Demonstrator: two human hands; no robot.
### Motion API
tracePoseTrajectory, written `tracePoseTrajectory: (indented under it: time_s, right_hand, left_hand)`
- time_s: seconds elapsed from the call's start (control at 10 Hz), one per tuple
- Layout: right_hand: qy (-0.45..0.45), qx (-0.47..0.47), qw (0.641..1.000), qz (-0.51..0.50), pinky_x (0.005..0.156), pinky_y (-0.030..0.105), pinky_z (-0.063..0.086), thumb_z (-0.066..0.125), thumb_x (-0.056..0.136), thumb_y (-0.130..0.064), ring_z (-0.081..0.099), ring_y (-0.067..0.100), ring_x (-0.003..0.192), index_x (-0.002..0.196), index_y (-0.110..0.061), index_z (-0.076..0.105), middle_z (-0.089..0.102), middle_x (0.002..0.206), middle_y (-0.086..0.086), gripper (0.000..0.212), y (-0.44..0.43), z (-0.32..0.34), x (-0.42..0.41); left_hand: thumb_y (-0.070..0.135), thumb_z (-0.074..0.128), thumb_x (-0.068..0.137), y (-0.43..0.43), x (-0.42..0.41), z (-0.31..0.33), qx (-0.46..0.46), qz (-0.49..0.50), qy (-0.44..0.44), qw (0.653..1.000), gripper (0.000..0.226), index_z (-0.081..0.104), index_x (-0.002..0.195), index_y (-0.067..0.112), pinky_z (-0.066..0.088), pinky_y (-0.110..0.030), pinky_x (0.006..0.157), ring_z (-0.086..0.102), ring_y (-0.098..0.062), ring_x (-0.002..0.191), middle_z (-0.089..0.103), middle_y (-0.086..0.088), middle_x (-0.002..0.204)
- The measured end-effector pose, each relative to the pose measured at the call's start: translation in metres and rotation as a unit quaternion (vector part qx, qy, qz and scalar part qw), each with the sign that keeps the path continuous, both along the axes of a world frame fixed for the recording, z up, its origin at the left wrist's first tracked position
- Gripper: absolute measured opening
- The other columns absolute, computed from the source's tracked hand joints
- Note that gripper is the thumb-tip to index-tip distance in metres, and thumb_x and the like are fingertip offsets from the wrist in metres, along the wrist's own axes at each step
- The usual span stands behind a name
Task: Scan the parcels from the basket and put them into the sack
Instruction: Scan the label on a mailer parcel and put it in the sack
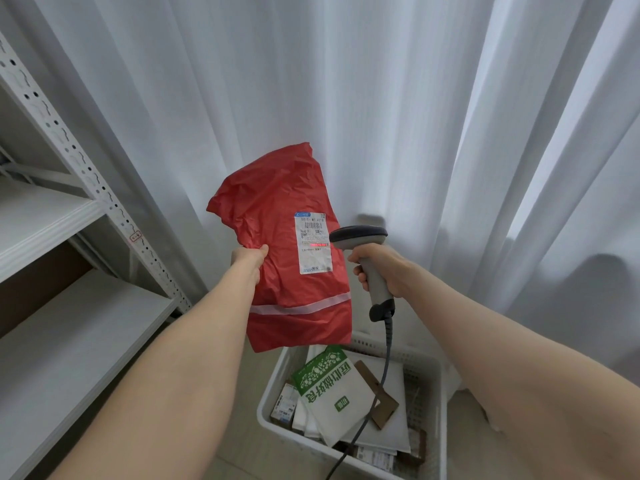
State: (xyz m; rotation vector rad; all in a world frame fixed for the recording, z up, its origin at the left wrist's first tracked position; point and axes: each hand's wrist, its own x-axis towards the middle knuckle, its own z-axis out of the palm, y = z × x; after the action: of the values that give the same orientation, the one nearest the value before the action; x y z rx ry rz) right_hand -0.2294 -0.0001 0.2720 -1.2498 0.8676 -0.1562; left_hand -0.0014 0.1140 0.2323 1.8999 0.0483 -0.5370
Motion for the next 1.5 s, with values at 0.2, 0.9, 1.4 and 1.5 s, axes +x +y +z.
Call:
tracePoseTrajectory:
  time_s: [0.2,0.9,1.4,1.5]
  right_hand:
    - [-0.007,0.004,1.0,0.0,0.045,0.021,0.045,0.059,0.083,-0.009,0.049,0.01,0.043,0.086,-0.01,0.057,0.055,0.053,0.002,0.003,0.002,-0.001,0.003]
    - [-0.007,0.005,1.0,-0.011,0.046,0.021,0.045,0.058,0.084,-0.008,0.049,0.01,0.043,0.088,-0.01,0.058,0.054,0.054,0.002,0.005,0.021,0.004,0.004]
    - [-0.037,0.006,0.998,-0.056,0.046,0.022,0.045,0.06,0.084,-0.009,0.049,0.012,0.045,0.084,-0.009,0.061,0.061,0.063,0.006,0.001,0.028,0.007,0.012]
    - [-0.042,0.001,0.997,-0.061,0.045,0.022,0.044,0.06,0.085,-0.008,0.048,0.012,0.044,0.083,-0.008,0.059,0.059,0.06,0.005,0.002,0.03,0.012,0.016]
  left_hand:
    - [0.021,0.065,0.09,0.002,0.005,0.0,0.002,0.0,-0.006,1.0,0.053,0.046,0.135,0.0,0.041,-0.036,0.104,0.051,-0.033,0.123,0.051,-0.015,0.136]
    - [0.019,0.065,0.09,0.014,0.01,0.001,-0.011,-0.011,0.001,1.0,0.052,0.047,0.134,-0.001,0.042,-0.039,0.104,0.052,-0.034,0.121,0.053,-0.017,0.134]
    - [0.02,0.065,0.09,0.017,0.008,-0.002,0.0,-0.012,0.005,1.0,0.051,0.047,0.134,0.0,0.041,-0.036,0.102,0.051,-0.034,0.122,0.052,-0.016,0.135]
    - [0.02,0.065,0.09,0.018,0.007,-0.004,0.003,-0.014,0.006,1.0,0.051,0.047,0.134,0.0,0.04,-0.036,0.103,0.05,-0.034,0.123,0.052,-0.016,0.135]
